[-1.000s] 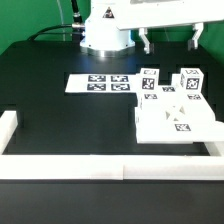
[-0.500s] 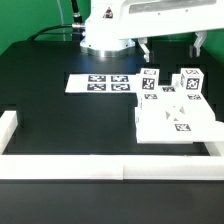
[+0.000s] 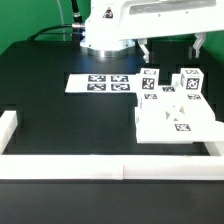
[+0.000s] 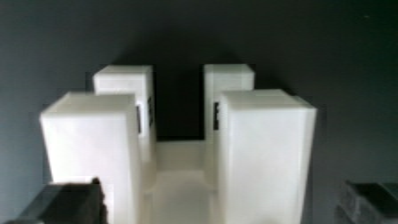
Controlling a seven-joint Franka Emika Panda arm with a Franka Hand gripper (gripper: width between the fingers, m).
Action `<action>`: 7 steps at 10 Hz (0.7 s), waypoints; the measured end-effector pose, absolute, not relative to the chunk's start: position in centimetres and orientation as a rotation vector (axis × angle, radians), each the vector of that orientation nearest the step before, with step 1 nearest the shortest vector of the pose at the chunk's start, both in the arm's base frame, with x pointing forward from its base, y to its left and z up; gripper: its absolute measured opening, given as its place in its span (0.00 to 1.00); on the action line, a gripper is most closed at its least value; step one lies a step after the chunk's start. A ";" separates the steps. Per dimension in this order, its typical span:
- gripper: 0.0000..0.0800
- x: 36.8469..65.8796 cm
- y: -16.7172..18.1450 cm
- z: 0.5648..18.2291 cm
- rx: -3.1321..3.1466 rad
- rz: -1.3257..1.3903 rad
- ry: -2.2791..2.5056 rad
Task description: Assemble chair
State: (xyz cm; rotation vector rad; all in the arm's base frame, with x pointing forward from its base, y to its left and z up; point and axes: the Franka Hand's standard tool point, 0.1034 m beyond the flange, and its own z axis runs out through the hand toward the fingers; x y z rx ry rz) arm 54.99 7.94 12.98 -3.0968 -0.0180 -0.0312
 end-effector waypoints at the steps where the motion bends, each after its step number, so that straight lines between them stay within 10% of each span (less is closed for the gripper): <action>1: 0.81 56.2 8.2 13.0 -3.134 -0.027 -0.098; 7: 0.81 56.6 8.6 12.2 -3.167 -0.011 -0.181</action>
Offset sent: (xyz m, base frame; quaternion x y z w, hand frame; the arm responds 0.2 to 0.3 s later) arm 0.0000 0.0000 0.0000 0.0000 0.0000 0.0000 1.0000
